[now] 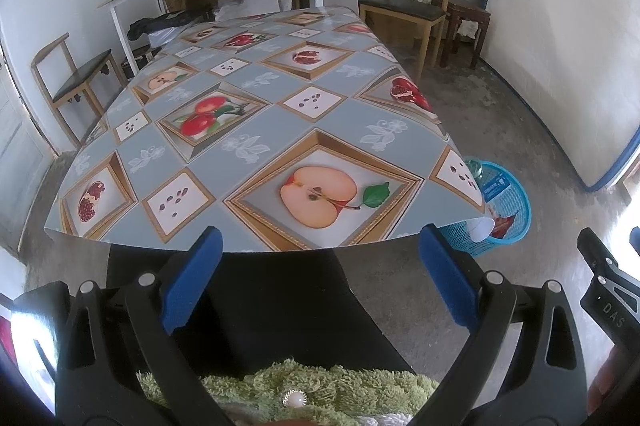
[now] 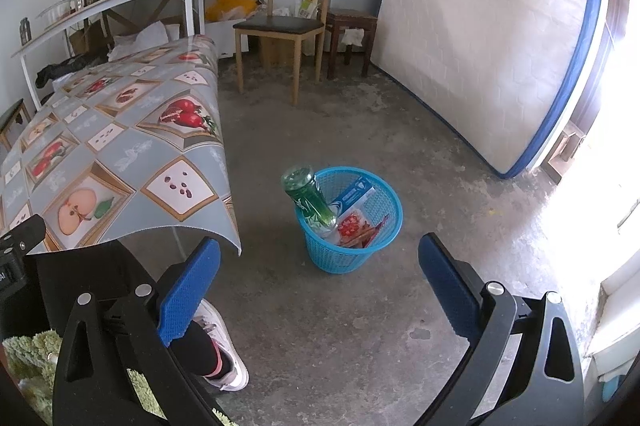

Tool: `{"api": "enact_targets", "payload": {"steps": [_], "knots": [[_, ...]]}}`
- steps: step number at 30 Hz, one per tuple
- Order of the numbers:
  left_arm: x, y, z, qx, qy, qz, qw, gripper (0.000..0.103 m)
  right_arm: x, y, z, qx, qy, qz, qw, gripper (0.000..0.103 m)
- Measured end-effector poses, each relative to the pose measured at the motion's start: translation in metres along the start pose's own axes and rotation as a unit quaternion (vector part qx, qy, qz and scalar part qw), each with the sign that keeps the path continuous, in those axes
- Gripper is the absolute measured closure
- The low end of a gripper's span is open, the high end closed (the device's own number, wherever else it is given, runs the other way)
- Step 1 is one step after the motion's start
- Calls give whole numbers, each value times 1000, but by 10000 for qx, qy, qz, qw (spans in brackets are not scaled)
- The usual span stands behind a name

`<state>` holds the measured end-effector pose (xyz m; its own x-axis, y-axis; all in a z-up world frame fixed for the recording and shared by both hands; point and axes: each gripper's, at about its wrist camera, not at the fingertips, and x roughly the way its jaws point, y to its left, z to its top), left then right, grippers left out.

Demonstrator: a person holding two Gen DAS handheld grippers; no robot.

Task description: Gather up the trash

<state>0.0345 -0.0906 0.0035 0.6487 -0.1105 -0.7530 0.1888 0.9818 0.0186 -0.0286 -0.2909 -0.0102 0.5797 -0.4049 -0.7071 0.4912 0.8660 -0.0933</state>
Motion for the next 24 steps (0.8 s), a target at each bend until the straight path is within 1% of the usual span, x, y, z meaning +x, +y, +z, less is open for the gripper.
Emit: {"api": "enact_targets", "payload": {"steps": [24], "knots": [[0, 2, -1, 1, 37, 8, 10000, 9, 0, 0, 0, 0, -6, 3, 10000, 6]]}}
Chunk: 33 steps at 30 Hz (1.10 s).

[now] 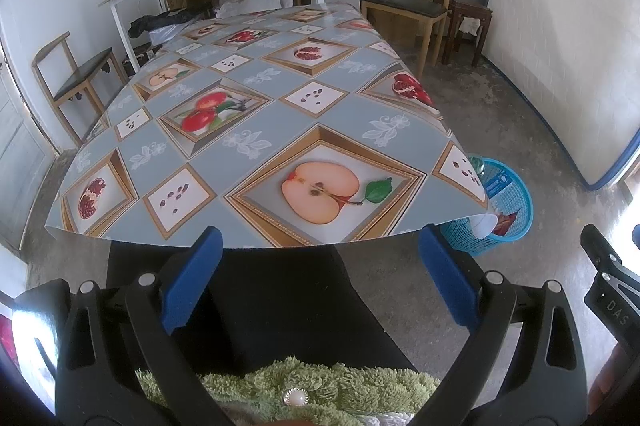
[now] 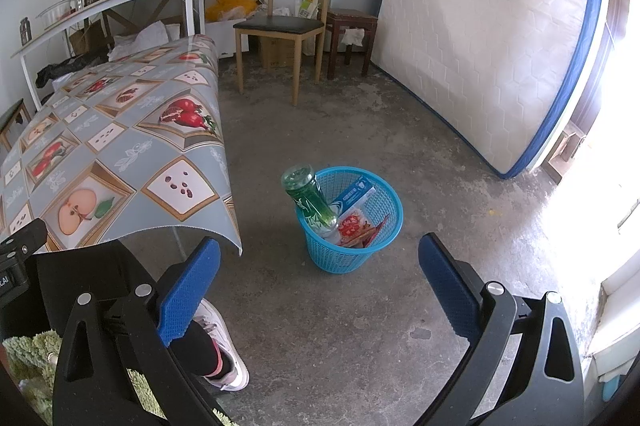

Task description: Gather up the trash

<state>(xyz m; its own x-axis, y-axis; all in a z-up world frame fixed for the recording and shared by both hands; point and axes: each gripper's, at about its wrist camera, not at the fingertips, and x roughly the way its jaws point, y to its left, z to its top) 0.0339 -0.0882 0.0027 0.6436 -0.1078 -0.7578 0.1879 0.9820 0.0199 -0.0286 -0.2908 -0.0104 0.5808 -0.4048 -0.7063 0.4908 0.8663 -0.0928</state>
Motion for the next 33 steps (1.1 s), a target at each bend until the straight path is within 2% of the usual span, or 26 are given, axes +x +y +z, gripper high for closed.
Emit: {"api": "enact_targets", "payload": {"steps": [33], "knots": [[1, 0, -1, 5, 24, 8, 10000, 9, -1, 5, 2, 6, -15, 32, 10000, 6]]}}
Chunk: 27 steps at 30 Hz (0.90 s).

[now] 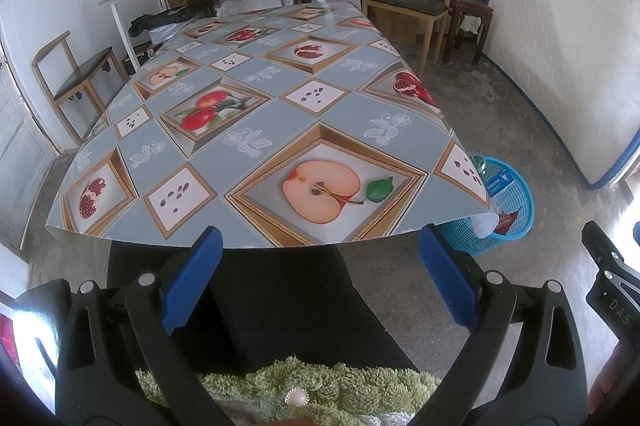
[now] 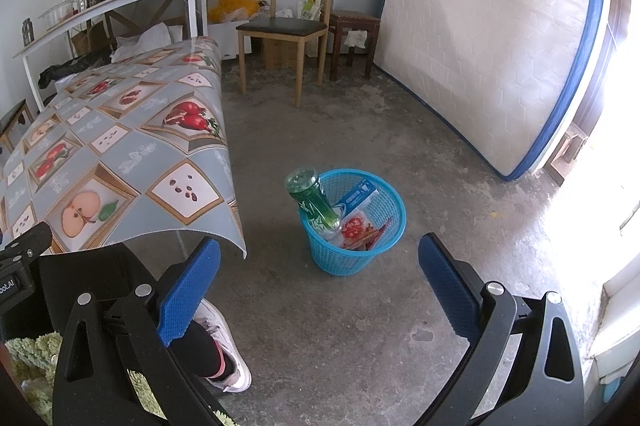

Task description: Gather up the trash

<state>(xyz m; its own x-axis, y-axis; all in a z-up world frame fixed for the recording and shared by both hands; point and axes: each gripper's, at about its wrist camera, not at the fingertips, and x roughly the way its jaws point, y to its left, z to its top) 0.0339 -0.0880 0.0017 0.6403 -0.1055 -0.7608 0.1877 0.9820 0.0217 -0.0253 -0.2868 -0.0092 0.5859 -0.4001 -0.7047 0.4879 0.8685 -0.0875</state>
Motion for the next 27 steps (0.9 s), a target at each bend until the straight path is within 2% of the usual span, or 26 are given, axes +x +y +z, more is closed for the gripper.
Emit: {"api": "enact_targets", "payload": {"steps": [27], "knots": [[1, 0, -1, 5, 7, 3, 10000, 9, 0, 2, 1, -7, -9, 3, 10000, 6]]}}
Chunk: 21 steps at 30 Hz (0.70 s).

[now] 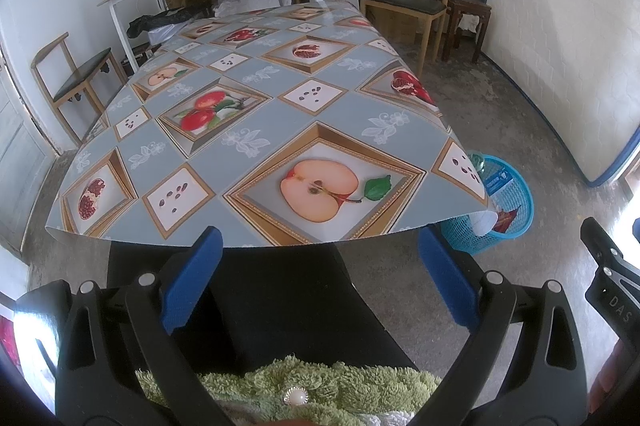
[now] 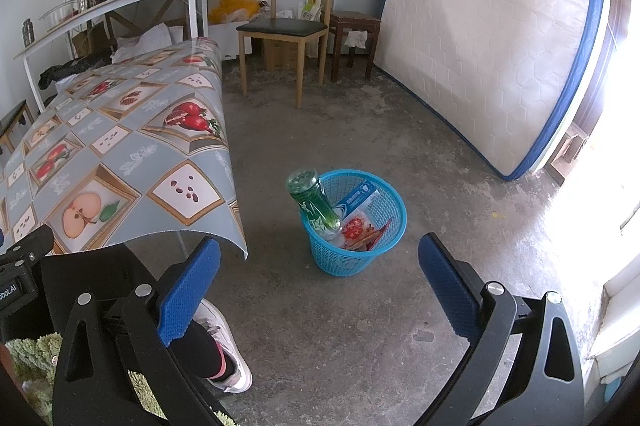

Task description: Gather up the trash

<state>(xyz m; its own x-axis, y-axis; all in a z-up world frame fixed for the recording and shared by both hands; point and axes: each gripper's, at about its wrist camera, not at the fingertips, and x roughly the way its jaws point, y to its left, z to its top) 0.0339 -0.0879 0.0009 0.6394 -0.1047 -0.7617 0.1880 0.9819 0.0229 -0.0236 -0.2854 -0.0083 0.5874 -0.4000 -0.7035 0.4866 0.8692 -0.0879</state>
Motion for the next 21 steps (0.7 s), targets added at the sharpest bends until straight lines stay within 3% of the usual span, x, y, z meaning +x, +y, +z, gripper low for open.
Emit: {"api": "enact_targets", "payload": {"steps": [21], "knots": [[2, -1, -4, 3, 60, -13, 10000, 9, 0, 1, 0, -4, -2, 8, 10000, 6]]}}
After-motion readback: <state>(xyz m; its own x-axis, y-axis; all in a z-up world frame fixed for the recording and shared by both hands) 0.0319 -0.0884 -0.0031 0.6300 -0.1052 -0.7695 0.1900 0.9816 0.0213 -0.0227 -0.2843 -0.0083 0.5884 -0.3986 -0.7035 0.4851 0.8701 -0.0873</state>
